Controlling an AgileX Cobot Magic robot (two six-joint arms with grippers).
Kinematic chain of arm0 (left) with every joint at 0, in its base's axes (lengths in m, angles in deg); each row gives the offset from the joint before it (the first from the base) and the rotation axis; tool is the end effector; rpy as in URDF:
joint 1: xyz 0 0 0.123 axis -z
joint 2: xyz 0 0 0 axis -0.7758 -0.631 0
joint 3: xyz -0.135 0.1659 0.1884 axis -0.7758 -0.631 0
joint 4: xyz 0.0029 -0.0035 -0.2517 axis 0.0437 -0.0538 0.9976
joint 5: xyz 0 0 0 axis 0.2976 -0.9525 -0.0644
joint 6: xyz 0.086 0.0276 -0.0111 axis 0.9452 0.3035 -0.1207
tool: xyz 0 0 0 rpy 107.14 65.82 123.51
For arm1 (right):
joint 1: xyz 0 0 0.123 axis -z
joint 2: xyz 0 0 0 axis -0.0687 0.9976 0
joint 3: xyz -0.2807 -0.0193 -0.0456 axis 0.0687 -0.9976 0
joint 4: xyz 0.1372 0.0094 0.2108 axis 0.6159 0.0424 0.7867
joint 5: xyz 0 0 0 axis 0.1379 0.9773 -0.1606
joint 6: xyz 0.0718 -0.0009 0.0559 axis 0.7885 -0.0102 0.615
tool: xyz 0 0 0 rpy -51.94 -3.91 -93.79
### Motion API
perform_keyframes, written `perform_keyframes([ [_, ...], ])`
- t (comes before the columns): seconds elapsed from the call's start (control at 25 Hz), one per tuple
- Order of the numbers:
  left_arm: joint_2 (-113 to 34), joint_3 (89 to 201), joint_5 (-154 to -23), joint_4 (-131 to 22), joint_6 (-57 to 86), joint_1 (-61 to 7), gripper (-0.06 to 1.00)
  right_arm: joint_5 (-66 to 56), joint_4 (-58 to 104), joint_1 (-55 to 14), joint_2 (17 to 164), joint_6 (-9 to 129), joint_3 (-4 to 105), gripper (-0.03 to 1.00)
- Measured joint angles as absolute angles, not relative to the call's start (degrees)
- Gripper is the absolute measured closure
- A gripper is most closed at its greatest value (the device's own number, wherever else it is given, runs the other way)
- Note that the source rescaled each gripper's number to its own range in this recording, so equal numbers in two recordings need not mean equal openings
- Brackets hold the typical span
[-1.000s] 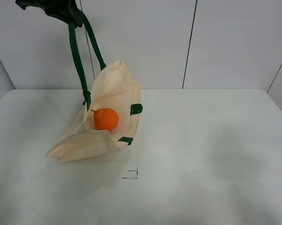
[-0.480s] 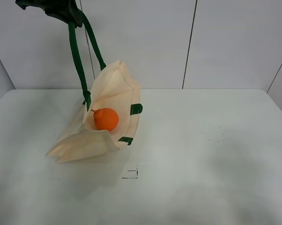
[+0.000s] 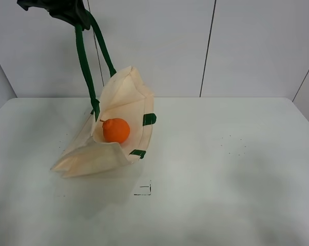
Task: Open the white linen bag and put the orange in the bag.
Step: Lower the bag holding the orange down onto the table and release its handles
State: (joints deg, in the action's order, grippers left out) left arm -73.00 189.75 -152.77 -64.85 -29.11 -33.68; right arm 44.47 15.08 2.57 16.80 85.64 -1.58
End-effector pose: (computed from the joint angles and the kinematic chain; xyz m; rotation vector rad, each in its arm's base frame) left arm 0.3845 -0.1243 0.4352 0.1584 2.3777 -0.3011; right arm -0.0033 -0.0001 0.2784 0.0188 2.0121 0.0422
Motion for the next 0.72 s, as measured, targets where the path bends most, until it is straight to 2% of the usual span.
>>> perform_keyframes([
  [0.24,-77.0,185.6,-152.6,-64.5,-29.1,-33.7,0.94,44.5,15.1,2.6,16.8,85.6,-1.6,-0.03],
  [0.52,-88.6,183.0,-149.4,-58.5,-26.4,-33.7,0.94,44.5,15.1,2.6,16.8,85.6,-1.6,-0.03],
  [0.64,-91.5,183.0,-148.3,-56.7,-25.0,-33.7,0.83,44.5,15.1,2.6,16.8,85.6,-1.6,-0.03],
  [0.72,-92.4,183.0,-147.7,-56.4,-24.8,-33.7,0.63,44.5,15.1,2.6,16.8,85.6,-1.6,-0.03],
])
